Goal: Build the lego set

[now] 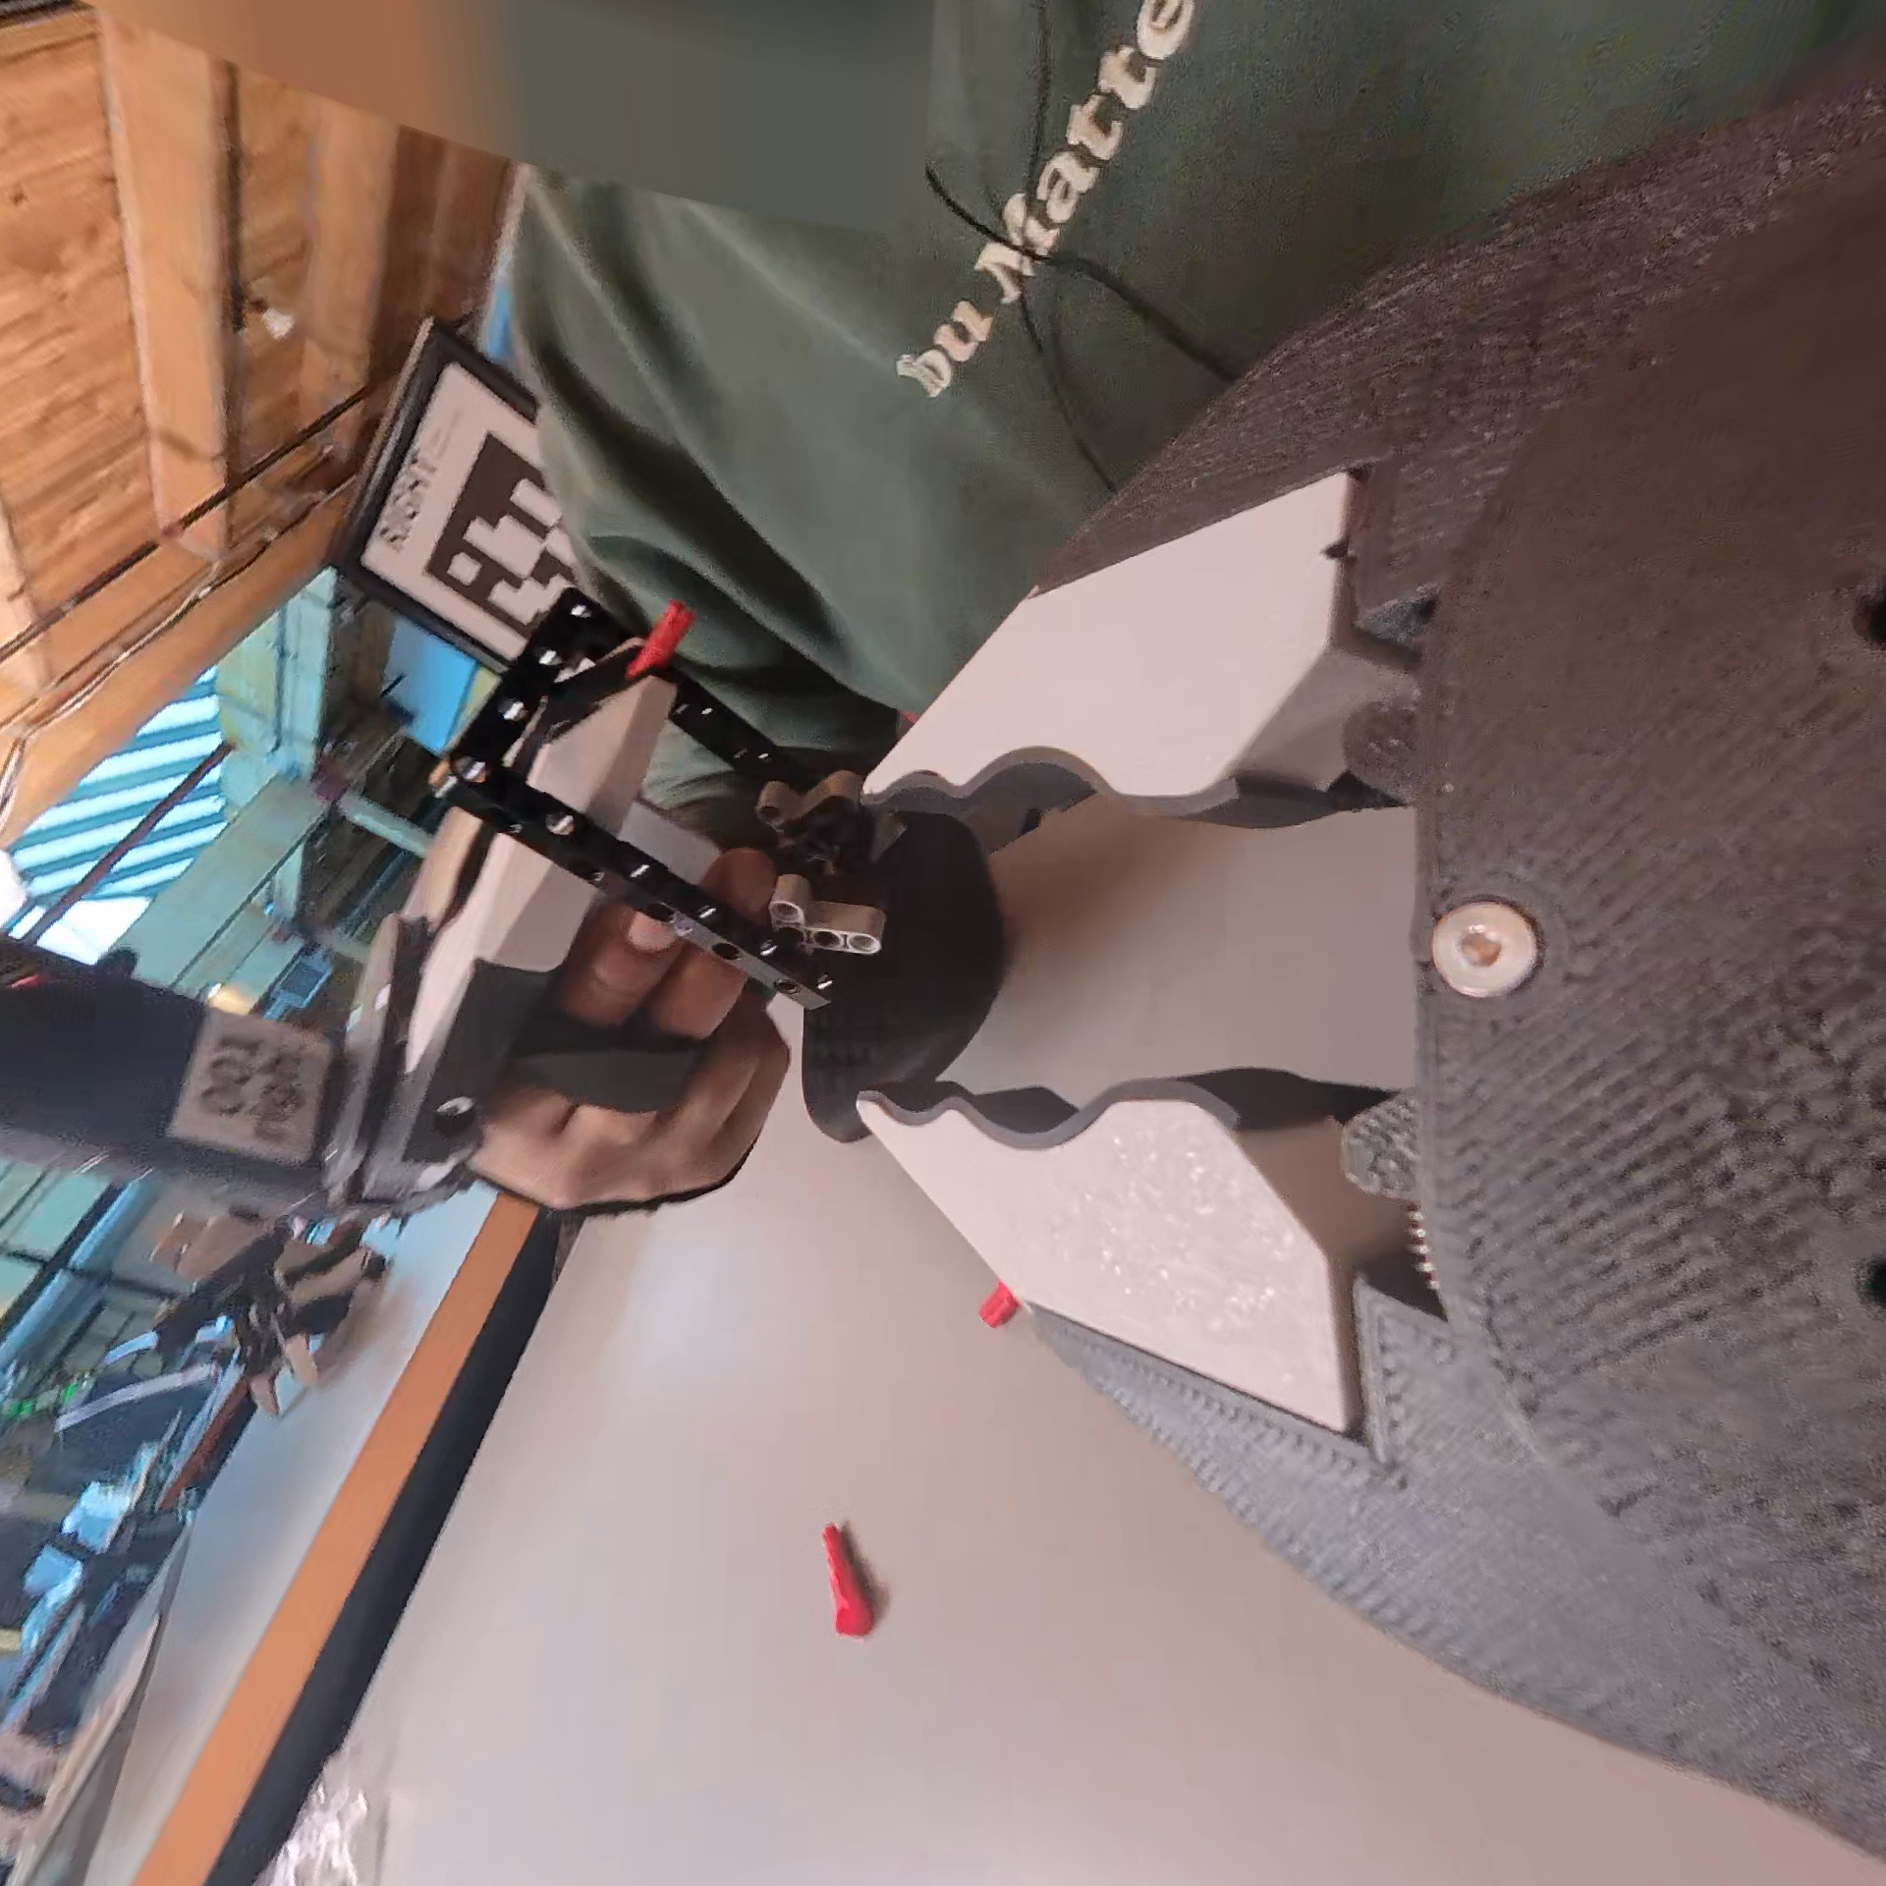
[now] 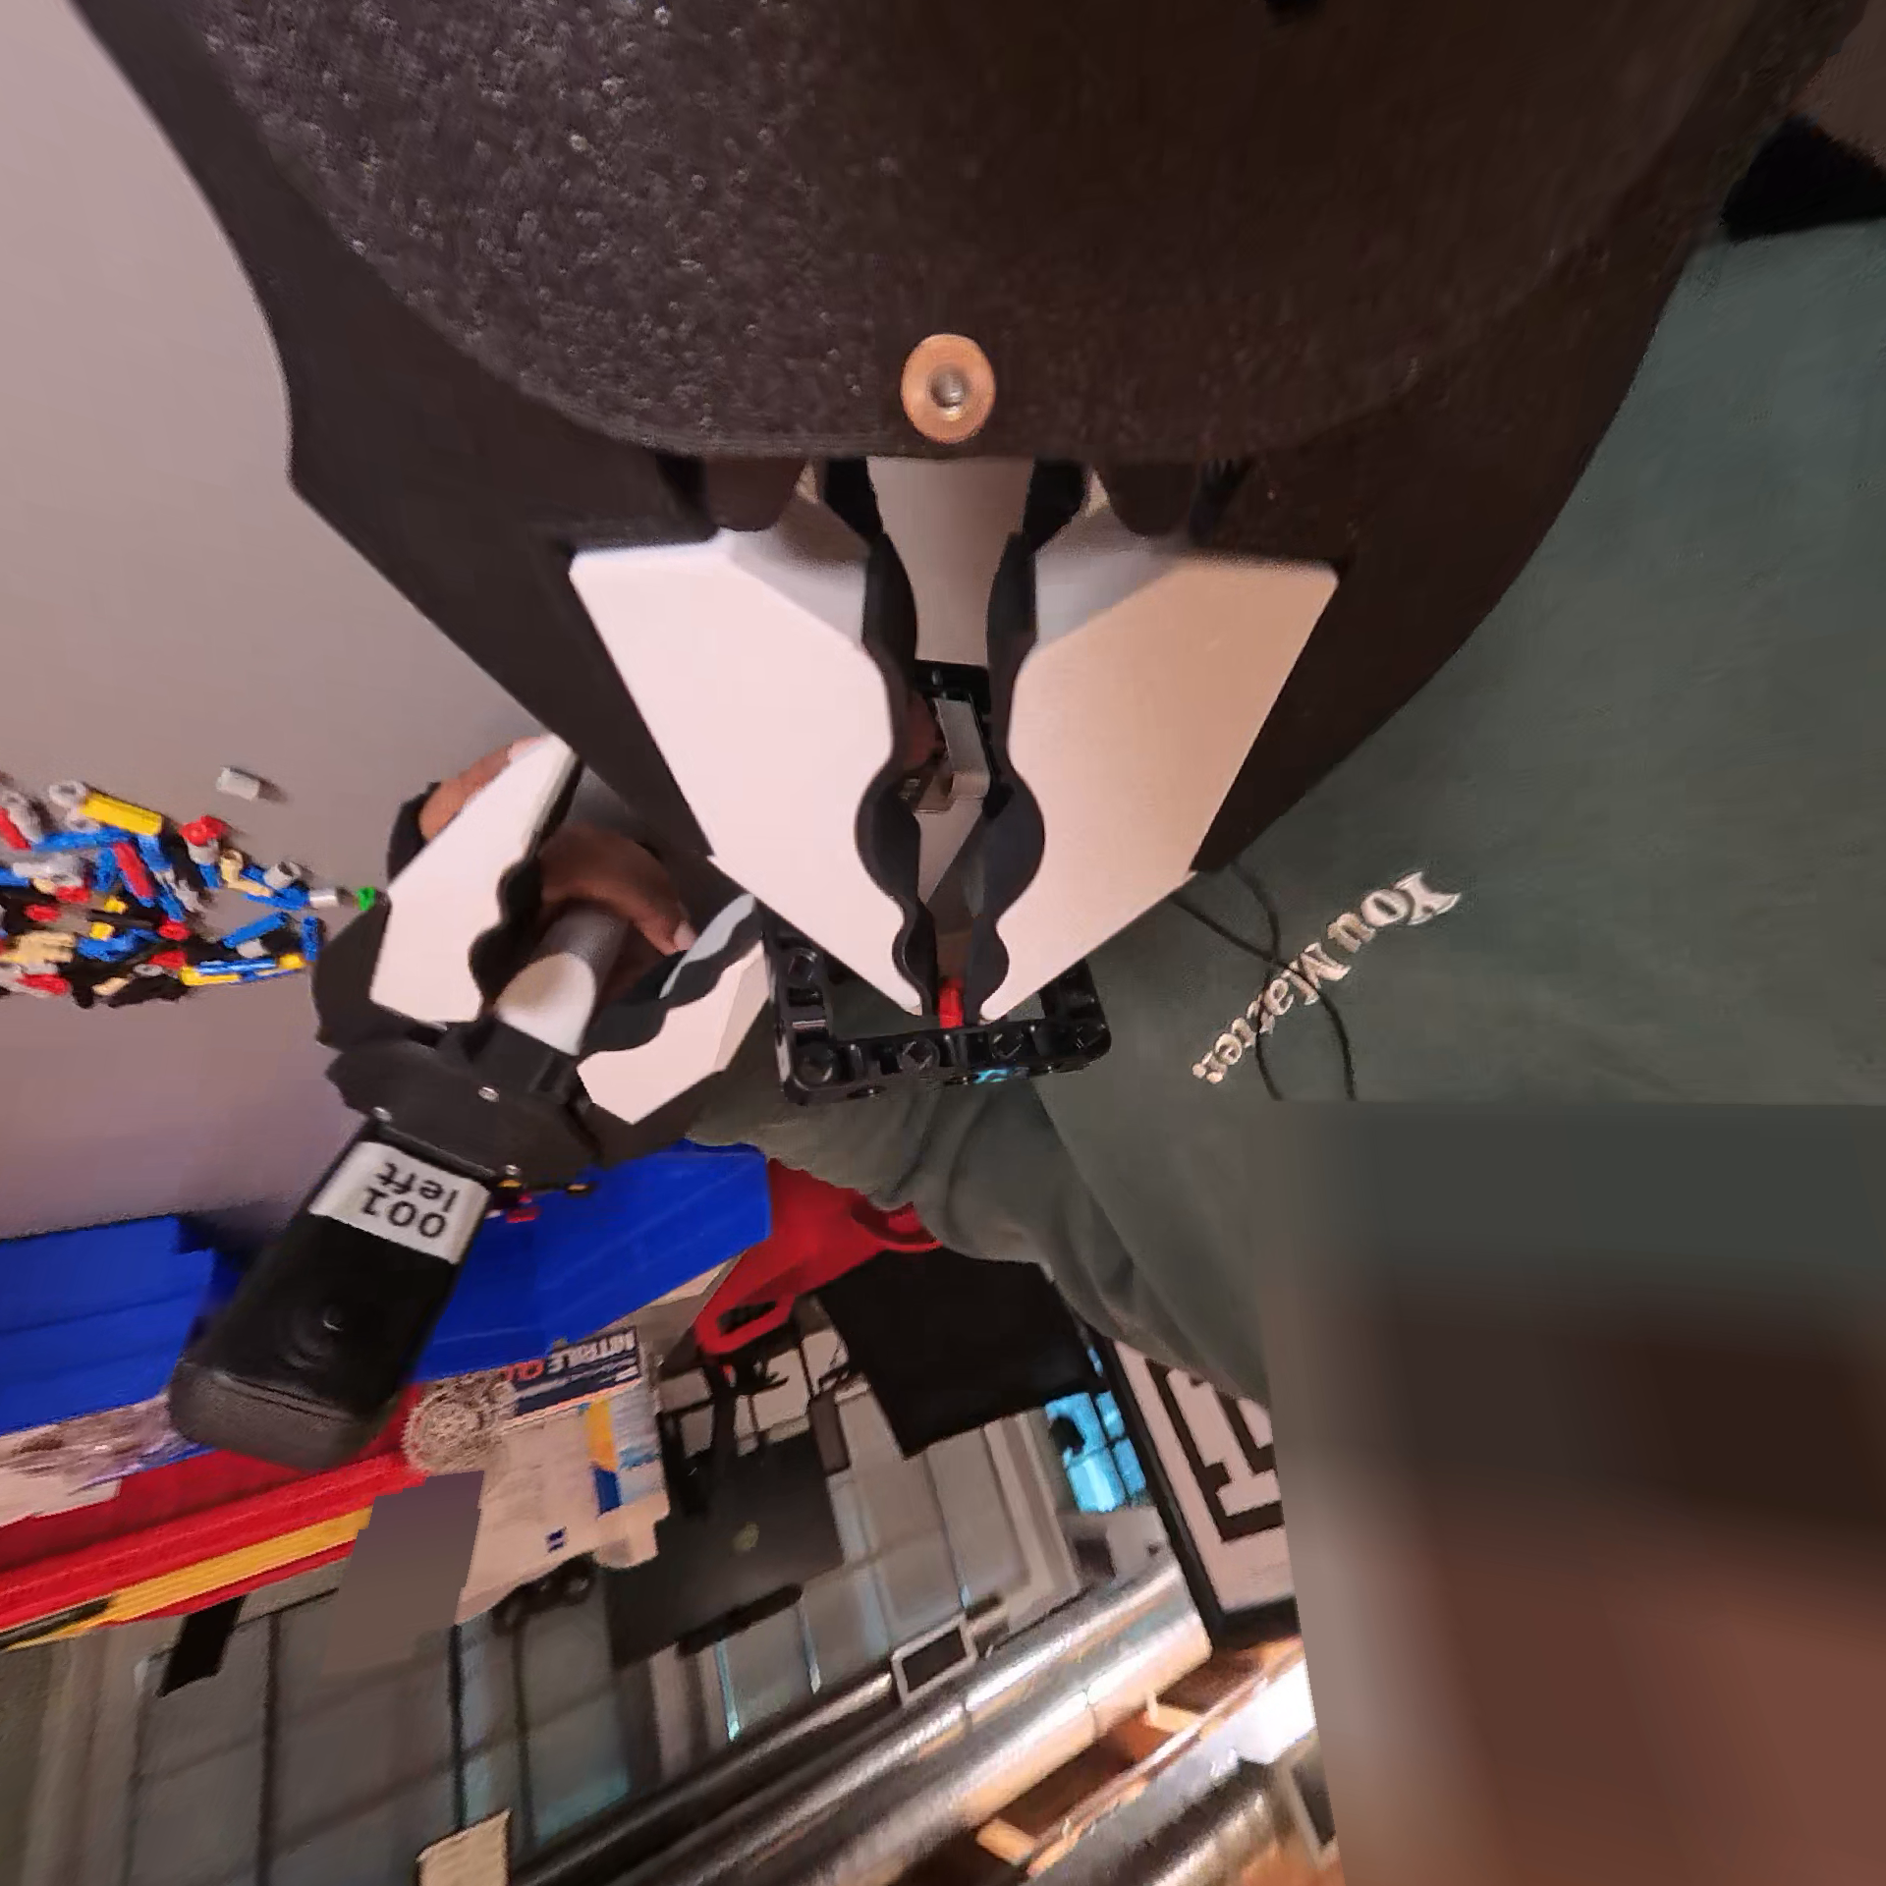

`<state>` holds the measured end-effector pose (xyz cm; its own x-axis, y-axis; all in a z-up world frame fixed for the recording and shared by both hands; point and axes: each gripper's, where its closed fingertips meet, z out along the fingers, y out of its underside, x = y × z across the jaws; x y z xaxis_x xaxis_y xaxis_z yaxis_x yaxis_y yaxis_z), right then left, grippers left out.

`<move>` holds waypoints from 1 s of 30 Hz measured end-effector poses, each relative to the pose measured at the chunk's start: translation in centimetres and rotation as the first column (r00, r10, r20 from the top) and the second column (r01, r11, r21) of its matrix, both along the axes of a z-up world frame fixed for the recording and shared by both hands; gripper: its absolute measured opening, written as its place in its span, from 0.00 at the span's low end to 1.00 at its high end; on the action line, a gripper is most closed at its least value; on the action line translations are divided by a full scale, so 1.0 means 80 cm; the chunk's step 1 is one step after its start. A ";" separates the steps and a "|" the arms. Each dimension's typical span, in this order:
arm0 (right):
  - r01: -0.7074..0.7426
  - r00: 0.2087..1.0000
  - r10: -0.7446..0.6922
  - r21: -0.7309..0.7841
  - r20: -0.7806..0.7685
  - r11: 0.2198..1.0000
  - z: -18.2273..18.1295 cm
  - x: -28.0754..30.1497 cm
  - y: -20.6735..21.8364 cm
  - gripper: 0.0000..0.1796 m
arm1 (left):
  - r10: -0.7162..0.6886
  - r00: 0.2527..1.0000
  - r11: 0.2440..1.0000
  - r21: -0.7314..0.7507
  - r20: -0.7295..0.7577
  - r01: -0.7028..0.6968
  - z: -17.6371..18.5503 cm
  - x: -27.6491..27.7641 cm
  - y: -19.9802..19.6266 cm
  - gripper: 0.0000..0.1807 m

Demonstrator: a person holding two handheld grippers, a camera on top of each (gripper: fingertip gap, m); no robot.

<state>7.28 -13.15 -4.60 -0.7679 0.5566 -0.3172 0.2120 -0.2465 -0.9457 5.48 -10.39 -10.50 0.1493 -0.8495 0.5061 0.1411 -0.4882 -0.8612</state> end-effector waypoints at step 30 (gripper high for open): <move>0.112 0.992 -0.112 -0.003 -0.055 0.994 -0.009 -0.035 0.017 0.01 | -0.256 0.959 0.963 0.111 0.119 0.244 0.026 0.068 -0.053 0.24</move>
